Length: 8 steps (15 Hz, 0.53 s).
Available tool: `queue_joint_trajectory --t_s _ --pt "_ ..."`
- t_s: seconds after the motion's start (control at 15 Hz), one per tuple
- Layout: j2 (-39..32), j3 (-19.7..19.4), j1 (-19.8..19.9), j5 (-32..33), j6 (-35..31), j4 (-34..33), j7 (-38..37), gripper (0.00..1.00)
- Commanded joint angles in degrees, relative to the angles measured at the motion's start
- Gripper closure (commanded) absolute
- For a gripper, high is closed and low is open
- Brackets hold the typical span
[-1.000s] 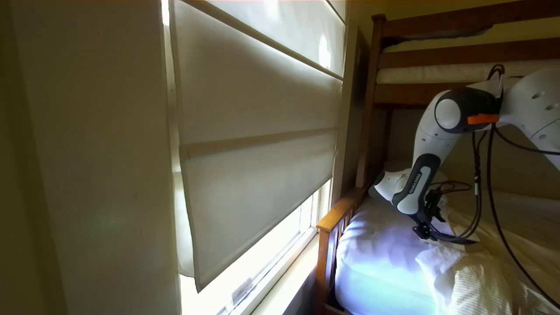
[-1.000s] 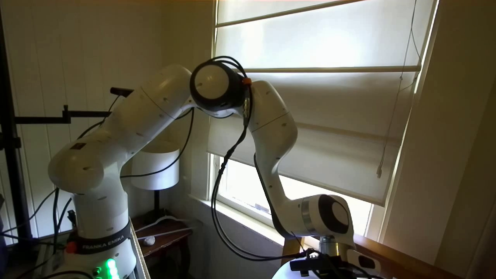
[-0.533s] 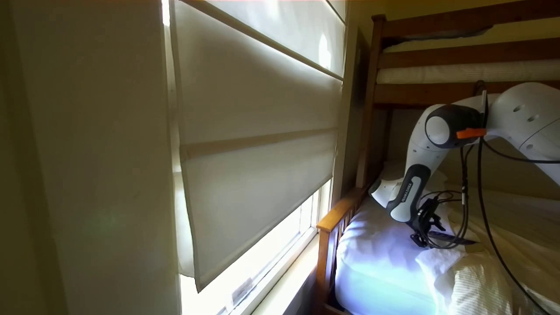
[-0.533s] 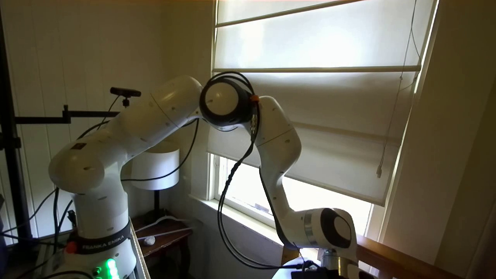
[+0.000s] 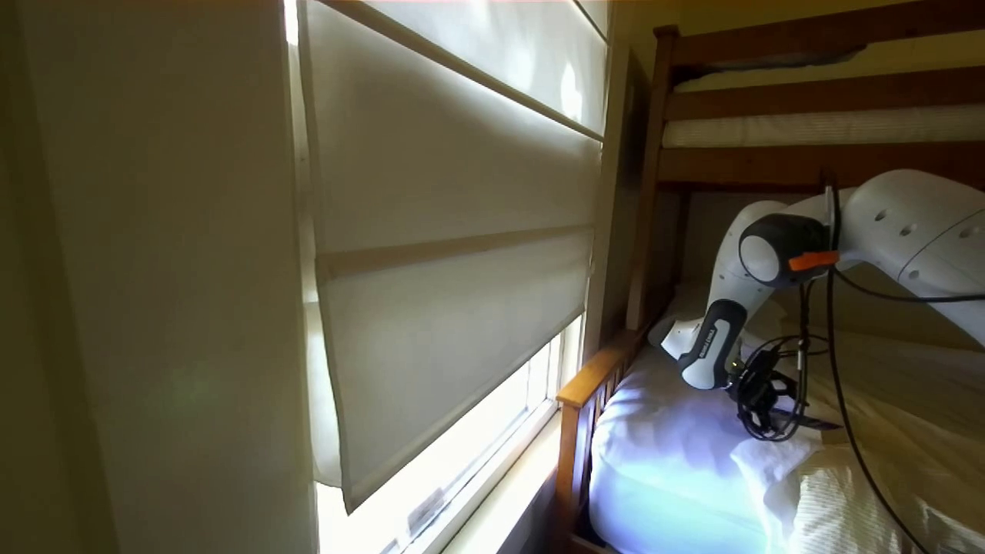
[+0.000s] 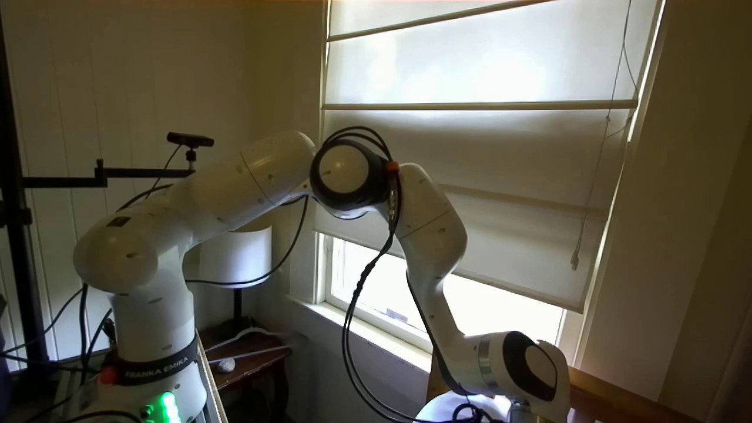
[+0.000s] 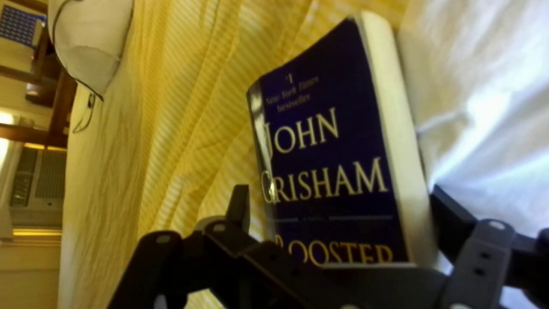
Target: Take the book off of the bed
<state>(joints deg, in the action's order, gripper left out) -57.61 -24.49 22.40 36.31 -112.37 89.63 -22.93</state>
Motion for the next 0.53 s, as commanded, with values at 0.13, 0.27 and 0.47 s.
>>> queue_joint_trajectory --t_s 0.13,0.27,0.47 --pt "-7.78 -1.39 0.09 -4.36 12.57 -9.13 1.61 0.02" --pt "-7.93 -1.55 0.38 -3.21 10.25 -9.27 1.9 0.27" --pt "-5.86 -1.97 -0.42 0.63 1.07 -5.67 3.7 0.47"
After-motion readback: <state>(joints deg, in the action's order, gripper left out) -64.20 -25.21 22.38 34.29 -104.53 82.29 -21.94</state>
